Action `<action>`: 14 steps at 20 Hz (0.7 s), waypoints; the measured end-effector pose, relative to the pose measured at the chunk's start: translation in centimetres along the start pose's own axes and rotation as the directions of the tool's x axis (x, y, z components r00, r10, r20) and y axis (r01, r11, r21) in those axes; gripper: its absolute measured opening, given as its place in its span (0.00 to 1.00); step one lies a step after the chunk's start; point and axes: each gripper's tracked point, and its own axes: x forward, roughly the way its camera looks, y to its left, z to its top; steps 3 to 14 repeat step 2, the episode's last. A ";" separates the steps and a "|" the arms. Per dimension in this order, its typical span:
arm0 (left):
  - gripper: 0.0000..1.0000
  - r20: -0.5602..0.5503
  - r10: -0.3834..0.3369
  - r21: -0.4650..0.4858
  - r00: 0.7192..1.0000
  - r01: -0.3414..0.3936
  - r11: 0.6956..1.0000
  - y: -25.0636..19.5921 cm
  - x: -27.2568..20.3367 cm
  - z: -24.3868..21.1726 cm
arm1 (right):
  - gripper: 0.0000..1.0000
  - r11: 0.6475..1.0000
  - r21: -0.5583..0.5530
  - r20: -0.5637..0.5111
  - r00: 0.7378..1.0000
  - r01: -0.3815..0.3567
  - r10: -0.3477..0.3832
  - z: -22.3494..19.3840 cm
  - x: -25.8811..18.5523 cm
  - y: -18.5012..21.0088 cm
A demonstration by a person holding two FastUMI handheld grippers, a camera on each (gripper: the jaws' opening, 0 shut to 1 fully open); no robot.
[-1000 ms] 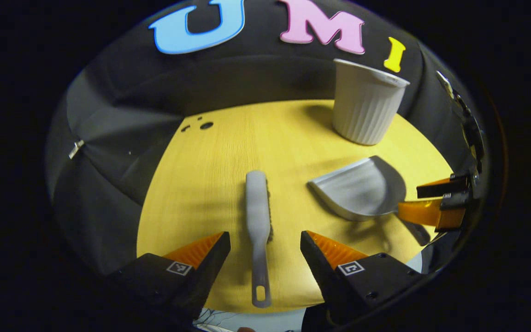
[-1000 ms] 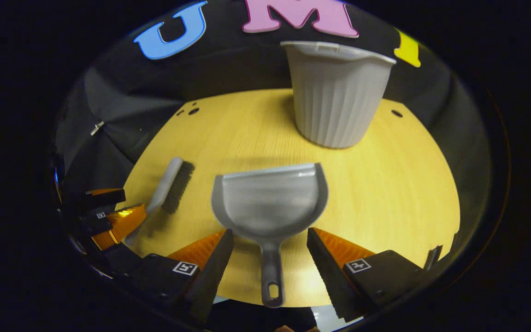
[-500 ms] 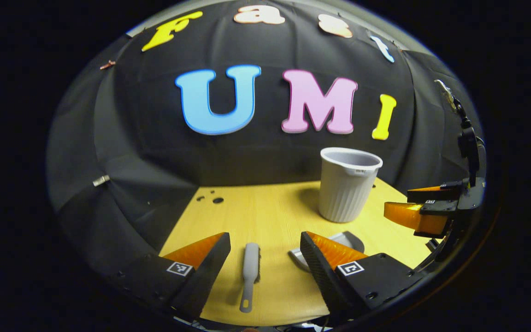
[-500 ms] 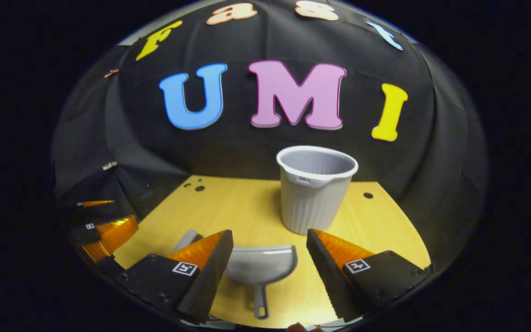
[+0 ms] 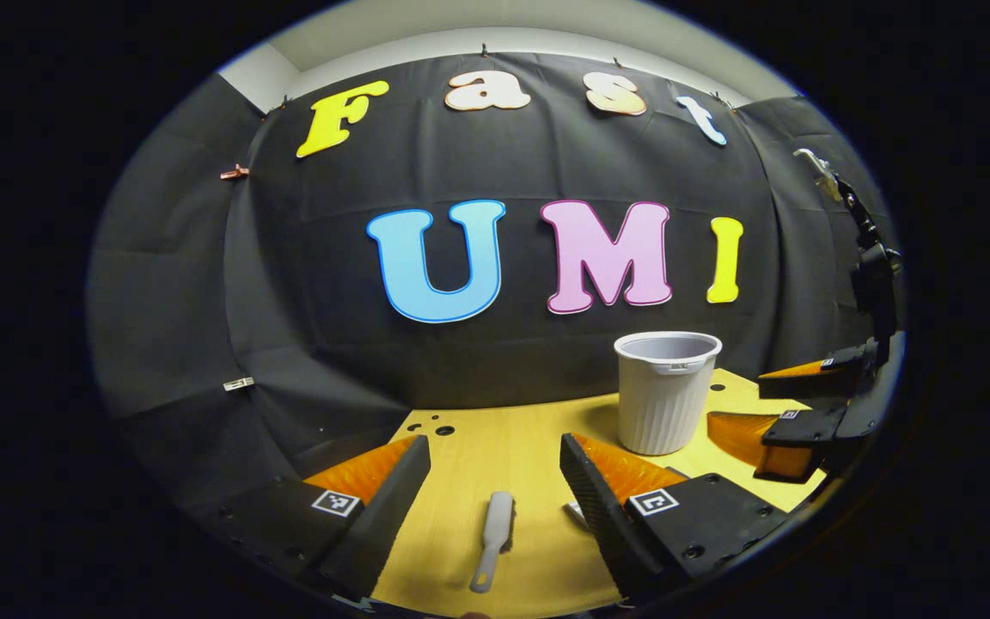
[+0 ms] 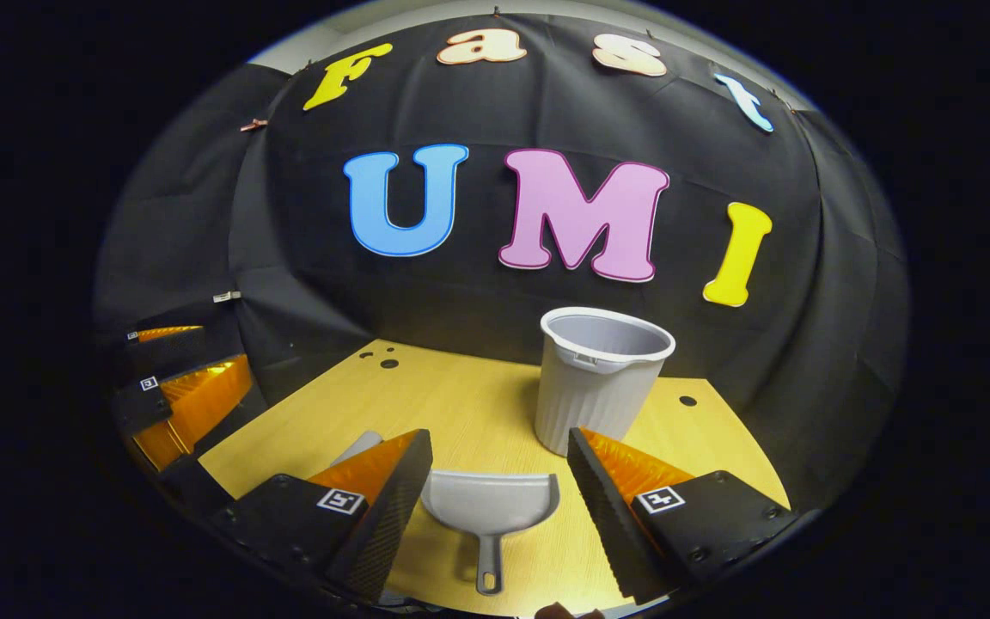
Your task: Pick up the small broom and dustpan from the desktop, sweep the trash into the dustpan with the broom, and then empty the trash into the garbage bin.
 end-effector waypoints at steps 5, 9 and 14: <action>0.98 -0.011 -0.022 -0.010 1.000 0.022 1.000 -0.6 0.3 -0.2 | 0.98 1.000 -0.004 -0.008 1.000 0.006 -0.006 -0.2 -0.1 0.0; 0.98 -0.011 -0.022 -0.010 1.000 0.022 1.000 -0.6 0.3 -0.2 | 0.98 1.000 -0.004 -0.008 1.000 0.006 -0.006 -0.2 -0.1 0.0; 0.98 -0.011 -0.022 -0.010 1.000 0.022 1.000 -0.6 0.3 -0.2 | 0.98 1.000 -0.004 -0.008 1.000 0.006 -0.006 -0.2 -0.1 0.0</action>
